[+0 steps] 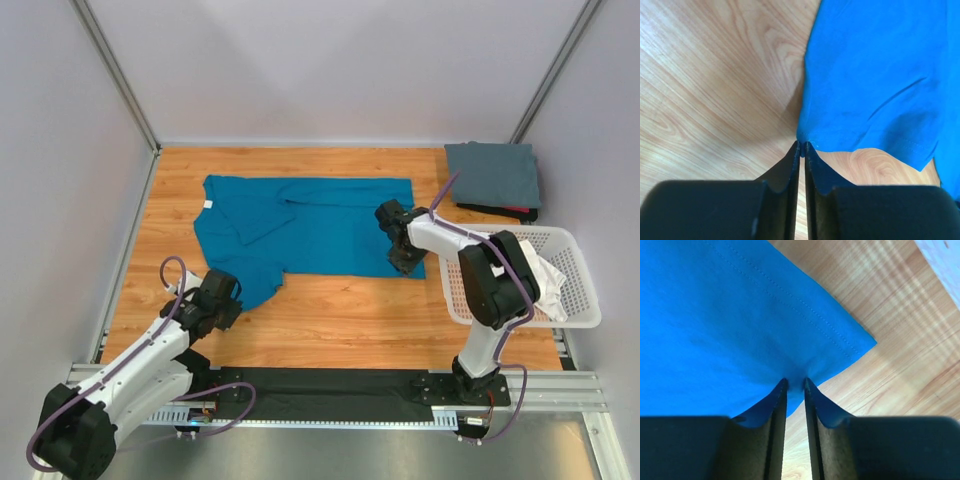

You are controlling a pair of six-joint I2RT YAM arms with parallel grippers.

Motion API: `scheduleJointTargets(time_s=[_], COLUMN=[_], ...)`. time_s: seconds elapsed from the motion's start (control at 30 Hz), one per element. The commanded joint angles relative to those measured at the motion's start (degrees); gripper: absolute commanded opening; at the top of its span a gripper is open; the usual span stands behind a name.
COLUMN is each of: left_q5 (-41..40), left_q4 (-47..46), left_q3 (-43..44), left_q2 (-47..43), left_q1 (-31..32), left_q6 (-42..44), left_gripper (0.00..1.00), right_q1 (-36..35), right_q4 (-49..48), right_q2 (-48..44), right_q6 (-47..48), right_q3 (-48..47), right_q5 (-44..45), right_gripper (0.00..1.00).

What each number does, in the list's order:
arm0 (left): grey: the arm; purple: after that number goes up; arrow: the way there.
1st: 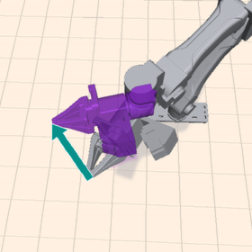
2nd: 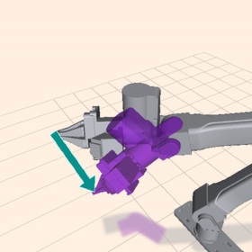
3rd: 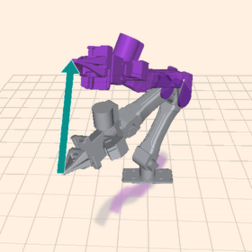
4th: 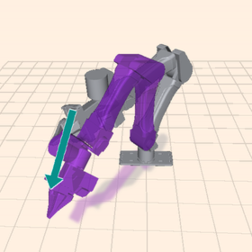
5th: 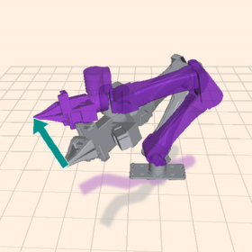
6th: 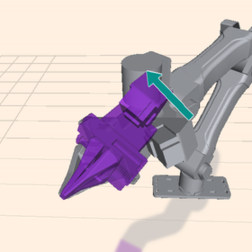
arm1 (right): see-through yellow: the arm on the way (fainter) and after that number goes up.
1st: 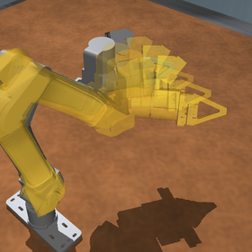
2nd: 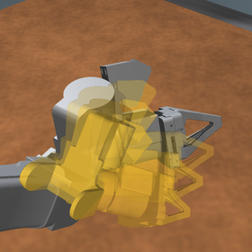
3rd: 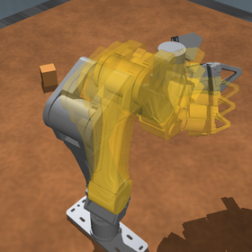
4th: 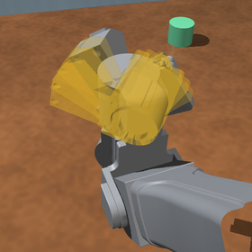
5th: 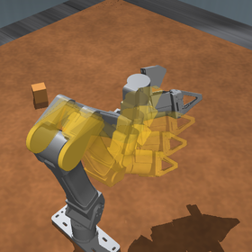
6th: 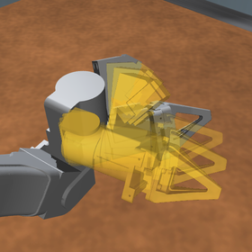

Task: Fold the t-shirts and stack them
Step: Fold the tshirt

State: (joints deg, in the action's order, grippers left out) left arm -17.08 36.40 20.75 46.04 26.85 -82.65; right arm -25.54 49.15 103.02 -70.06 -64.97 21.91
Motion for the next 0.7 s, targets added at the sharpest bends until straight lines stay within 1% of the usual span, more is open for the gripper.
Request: scheduleJointTargets(time_s=[0.0,0.1,0.13,0.2,0.23,0.27,0.33,0.47,0.6,0.67], left_q5=[-0.5,1.6,2.0,2.8,2.8,3.3,3.7,4.9,5.0,4.9], left_q4=[-0.5,-2.7,-3.3,-4.1,-4.3,-4.4,-5.2,-7.9,-8.5,-8.6], left_q3=[0.0,-0.3,-0.4,-0.3,-0.3,-0.1,-0.4,-1.4,-1.9,-2.1], left_q2=[-1.3,-0.3,0.2,1.7,2.0,2.5,2.6,3.3,4.9,5.4], left_q1=[0.1,0.1,0.1,0.1,0.1,0.1,0.1,0.1,0.1,0.1], left_q6=[1.5,2.4,2.4,2.6,2.5,2.5,2.6,2.2,1.4,1.1], left_gripper=[0.15,0.20,0.24,0.28,0.32,0.33,0.33,0.33,0.34,0.31], right_q1=[0.1,0.1,0.1,-0.1,0.0,0.0,0.0,-0.2,-0.6,-0.6], right_q4=[5.0,5.3,4.9,4.6,4.7,5.1,5.1,6.1,6.3,6.4], right_q2=[3.1,3.6,3.5,3.3,3.2,3.2,3.0,3.8,4.4,4.4], right_q6=[-3.4,-3.5,-3.2,-3.0,-2.5,-2.4,-1.6,-0.3,0.2,0.3], right_q3=[0.5,0.3,0.2,-0.2,-0.6,-0.9,-1.6,-3.6,-3.8,-3.9], right_q5=[3.3,2.7,2.5,2.3,2.4,2.6,2.9,2.8,2.2,2.3], right_gripper=[0.21,0.17,0.17,0.13,0.12,0.04,0.01,0.00,0.01,0.00])
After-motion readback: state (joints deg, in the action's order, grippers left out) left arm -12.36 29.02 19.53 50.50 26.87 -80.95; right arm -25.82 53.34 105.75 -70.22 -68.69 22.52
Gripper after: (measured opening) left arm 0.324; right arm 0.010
